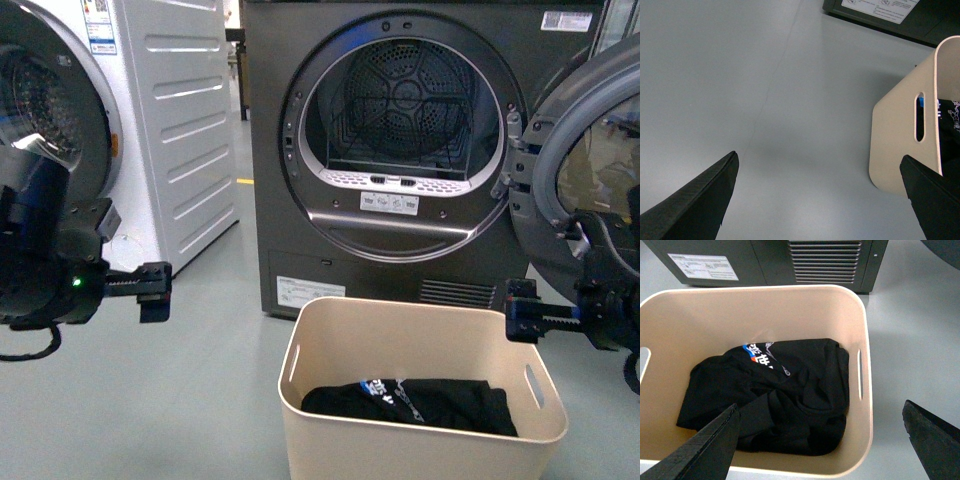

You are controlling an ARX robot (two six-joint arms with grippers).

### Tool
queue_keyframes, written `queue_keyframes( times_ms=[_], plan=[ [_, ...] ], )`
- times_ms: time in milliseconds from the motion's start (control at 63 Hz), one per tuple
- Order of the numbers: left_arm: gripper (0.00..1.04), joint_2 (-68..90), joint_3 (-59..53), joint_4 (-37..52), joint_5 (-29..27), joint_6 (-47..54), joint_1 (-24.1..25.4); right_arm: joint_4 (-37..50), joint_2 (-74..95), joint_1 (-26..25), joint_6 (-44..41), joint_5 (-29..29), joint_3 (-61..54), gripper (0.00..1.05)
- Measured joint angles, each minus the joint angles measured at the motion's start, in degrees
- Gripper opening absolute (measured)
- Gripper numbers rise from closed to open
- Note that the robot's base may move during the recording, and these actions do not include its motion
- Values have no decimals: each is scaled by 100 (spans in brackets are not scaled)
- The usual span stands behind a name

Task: Move hamper under clothes hanger

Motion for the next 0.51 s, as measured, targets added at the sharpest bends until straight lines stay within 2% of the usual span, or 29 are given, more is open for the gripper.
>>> queue_keyframes(
  times_ms=[222,508],
  plan=[
    [98,1486,1856,-566,-72,-127,-326,-1237,1471,210,-304,254,2190,97],
    [98,2277,3152,-1099,-46,-146,-802,-1460,2055,389,-442,343,2747,97]
  ],
)
